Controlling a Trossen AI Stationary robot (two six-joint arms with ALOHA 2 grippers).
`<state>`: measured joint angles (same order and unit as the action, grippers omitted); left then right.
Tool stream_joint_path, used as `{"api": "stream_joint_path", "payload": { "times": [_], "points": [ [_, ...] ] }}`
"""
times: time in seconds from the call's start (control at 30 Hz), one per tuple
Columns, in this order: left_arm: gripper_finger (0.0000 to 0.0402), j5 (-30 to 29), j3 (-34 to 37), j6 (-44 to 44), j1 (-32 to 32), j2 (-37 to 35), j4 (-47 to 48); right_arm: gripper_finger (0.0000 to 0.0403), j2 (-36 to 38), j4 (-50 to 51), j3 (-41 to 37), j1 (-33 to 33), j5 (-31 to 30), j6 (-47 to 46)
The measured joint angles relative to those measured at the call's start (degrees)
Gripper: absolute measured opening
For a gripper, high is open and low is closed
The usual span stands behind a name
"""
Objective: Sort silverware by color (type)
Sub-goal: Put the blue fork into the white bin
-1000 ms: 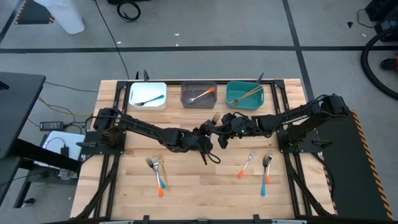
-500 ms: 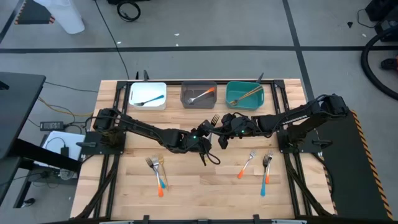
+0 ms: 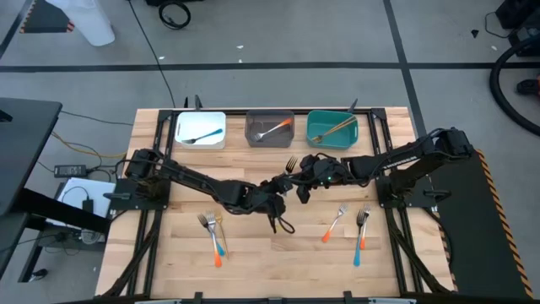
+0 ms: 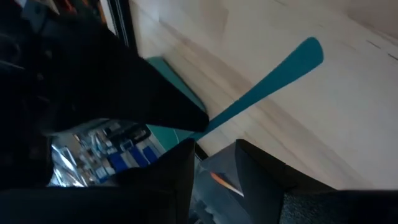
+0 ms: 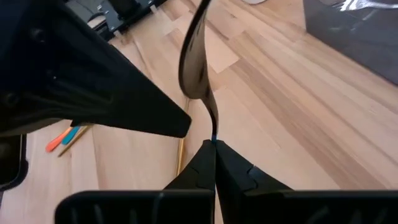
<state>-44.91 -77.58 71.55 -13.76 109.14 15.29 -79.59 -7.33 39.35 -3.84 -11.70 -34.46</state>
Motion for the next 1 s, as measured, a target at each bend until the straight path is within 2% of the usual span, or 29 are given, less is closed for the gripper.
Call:
{"api": "stream_joint_path", "payload": {
  "times": [0.2,0.43,0.77,1.0],
  "points": [
    [0.0125,-1.7,0.0,3.9,0.3,0.0,-1.0,0.0007,0.0,0.7,0.0,0.0,0.2,0.0],
    [0.0125,-7.0,-0.1,0.2,0.8,0.0,-1.4,0.0007,0.1,0.7,0.0,0.0,0.9,0.5],
    [0.0125,-6.5,0.0,-10.3,1.4,-6.2,5.7,0.0007,4.3,7.5,0.0,0.2,1.2,2.1],
    [0.0125,-5.8,-0.1,-6.5,-0.4,-9.3,7.3,0.0007,6.2,6.0,0.0,3.7,7.9,3.3]
  ]
}}
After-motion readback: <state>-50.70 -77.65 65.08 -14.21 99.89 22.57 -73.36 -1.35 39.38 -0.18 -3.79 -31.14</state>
